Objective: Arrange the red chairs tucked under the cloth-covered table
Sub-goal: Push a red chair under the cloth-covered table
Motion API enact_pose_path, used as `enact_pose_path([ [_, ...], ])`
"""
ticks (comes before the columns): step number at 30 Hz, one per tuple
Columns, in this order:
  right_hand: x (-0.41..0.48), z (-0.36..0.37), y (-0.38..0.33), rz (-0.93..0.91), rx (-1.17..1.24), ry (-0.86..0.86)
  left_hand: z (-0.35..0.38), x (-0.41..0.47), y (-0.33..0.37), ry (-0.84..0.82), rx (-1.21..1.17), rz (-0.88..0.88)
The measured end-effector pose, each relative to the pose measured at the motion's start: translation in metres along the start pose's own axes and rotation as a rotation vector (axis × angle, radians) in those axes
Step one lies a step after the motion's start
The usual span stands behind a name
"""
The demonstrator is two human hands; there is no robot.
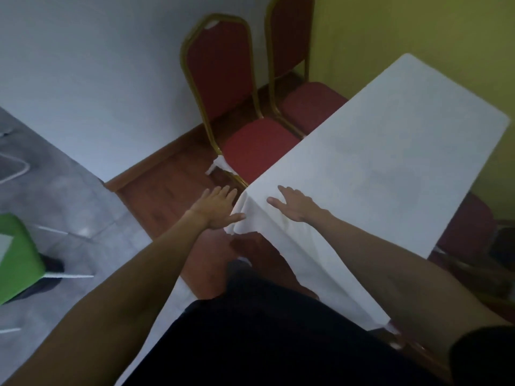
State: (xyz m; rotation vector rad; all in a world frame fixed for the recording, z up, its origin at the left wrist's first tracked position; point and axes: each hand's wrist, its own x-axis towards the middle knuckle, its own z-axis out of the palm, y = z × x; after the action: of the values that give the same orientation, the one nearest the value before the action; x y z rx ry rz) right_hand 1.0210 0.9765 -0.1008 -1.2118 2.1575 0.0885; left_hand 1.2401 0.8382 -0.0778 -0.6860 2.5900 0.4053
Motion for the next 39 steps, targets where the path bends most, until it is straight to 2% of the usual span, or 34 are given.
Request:
enact_pose_path([
  [7,0.086,-0.034,-0.042,0.029,-0.026,-0.011,-0.04,0.059,-0.101,0.011,0.054,0.058],
  [10,0.138,-0.061,-0.05,0.072,0.038,-0.001,-0.062,0.094,-0.149,0.014,0.068,0.084],
  [14,0.204,-0.101,-0.075,0.115,0.118,0.023,-0.109,0.142,-0.211,-0.018,0.099,0.099],
  [21,0.289,-0.155,-0.143,0.071,0.196,0.018,-0.198,0.23,-0.305,0.05,0.282,0.192],
  [27,0.342,-0.184,-0.189,0.107,0.265,0.033,-0.26,0.303,-0.356,-0.02,0.481,0.332],
  [31,0.376,-0.191,-0.224,0.17,0.375,0.051,-0.3,0.356,-0.388,-0.053,0.735,0.47],
  [39,0.467,-0.217,-0.318,0.342,0.606,0.145,-0.395,0.466,-0.427,-0.031,1.155,0.862],
])
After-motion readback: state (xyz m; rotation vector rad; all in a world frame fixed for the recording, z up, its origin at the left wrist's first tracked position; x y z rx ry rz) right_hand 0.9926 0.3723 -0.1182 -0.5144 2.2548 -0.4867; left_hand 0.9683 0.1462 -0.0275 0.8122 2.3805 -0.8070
